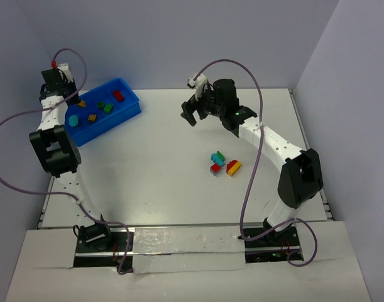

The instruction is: Sort the legos into containers by color

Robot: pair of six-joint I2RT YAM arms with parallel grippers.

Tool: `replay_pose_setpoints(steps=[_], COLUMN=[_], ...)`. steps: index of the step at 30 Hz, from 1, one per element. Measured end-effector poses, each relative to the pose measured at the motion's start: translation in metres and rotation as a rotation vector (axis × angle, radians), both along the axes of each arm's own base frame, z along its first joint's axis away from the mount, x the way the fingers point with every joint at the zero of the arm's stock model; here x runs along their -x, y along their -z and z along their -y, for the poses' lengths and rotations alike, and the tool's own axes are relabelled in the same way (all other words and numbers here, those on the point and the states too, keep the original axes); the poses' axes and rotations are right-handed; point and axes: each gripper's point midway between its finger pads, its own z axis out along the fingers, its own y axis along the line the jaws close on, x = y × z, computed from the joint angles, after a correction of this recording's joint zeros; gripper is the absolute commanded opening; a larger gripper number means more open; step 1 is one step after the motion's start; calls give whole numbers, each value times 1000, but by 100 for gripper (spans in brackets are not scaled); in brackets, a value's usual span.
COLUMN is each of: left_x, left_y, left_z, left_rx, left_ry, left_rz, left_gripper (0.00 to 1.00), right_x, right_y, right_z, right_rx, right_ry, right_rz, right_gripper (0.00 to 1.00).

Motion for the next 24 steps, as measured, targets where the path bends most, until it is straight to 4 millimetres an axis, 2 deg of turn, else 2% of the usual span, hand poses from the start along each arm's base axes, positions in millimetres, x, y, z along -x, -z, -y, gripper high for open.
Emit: replay_pose_setpoints(steps=[5,7,12,14,16,17,24], left_x=[-12,-15,-17,-18,-20,-22,-27], left_y=[19,28,44,43,38,34,15], left_z=[1,3,6,6,5,4,7], left_rx=[-21,-26,-35,-40,-46,-49,-30], left_ry=[24,34,47,47,48,47,50], left_rz=[-18,-33,-62,-60,-52,-42,8], left_gripper=[14,21,56,64,78,81,82], right_x=[0,0,-1,-2,-2,-3,-7], right_y=[4,5,9,11,13,14,22], right_z=[3,5,11,14,17,19,38], right_rx=[9,13,24,30,33,36,39], right_ry=[6,10,20,25,31,34,62], right_rz=[-15,-19,-32,-39,-47,-52,-99], right_gripper=[99,100,100,100,100,100,98])
